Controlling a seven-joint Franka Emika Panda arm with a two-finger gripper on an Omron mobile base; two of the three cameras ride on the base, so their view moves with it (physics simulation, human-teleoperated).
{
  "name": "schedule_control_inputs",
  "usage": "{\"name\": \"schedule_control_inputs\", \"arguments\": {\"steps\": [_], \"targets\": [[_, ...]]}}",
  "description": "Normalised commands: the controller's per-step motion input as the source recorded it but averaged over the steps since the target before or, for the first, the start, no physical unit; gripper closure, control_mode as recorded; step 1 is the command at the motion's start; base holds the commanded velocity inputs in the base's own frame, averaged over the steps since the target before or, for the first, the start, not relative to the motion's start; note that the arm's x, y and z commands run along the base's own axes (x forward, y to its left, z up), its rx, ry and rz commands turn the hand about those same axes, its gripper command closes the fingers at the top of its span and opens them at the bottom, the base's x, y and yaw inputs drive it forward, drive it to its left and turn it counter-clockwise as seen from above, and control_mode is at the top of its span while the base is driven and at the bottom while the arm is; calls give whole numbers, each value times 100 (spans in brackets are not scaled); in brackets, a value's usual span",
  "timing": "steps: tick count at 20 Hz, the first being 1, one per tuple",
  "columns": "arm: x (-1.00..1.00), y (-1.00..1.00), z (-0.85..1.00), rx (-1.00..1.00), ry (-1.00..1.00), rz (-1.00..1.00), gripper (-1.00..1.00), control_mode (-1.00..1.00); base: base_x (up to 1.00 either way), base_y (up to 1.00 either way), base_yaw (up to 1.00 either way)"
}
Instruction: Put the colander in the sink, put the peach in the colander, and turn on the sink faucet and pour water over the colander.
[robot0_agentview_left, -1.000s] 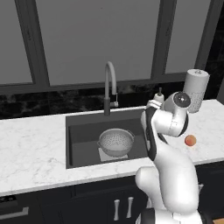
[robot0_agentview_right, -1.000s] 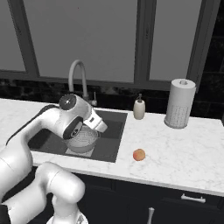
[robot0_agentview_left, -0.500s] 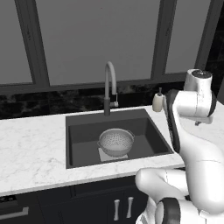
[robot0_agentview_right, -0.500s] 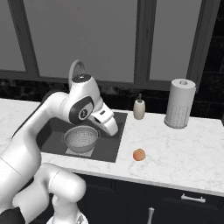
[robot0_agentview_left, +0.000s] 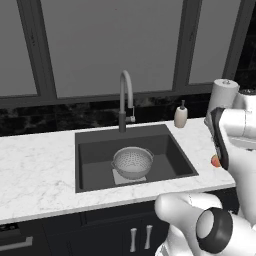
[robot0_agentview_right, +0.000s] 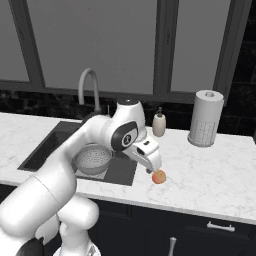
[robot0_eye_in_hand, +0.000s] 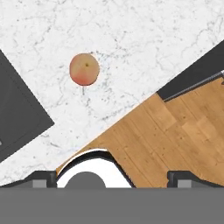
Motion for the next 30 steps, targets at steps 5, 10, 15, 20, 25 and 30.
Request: {"name": "schedule_control_inputs", "arguments": {"steps": [5,10,15,20,25,30], "targets": [[16,-36,-32,0,5,0,-100,-100,0,0,0],[40,-31,-37,0,7,0,-100,-100,0,0,0],[51,-14,-29,0,2,0,-100,-100,0,0,0],[52,0,-32,3,0,4,-100,-100,0,0,0],[44,-3,-43,6,4,4,-100,-100,0,0,0],[29,-7,-41,6,2,3,-100,-100,0,0,0]]}}
